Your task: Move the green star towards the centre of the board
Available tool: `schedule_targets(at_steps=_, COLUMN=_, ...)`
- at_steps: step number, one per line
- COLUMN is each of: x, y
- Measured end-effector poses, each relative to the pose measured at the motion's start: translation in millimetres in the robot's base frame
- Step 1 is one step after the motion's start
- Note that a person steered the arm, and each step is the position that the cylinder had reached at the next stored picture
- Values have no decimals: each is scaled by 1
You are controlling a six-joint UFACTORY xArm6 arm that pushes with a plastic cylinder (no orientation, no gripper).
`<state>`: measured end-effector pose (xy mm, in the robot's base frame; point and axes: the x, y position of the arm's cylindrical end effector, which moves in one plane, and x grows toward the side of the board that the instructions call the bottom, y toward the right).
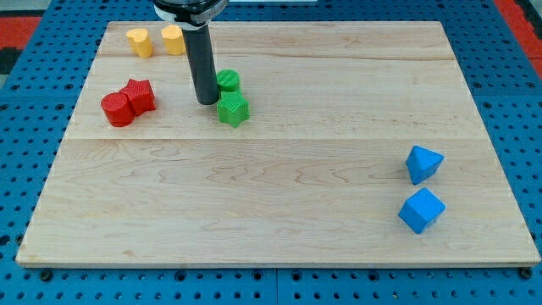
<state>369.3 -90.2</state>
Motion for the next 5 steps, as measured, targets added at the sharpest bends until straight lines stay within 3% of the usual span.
schedule_targets(at_steps=2, x=7, y=1)
schedule_targets(at_steps=5, x=18, y=84)
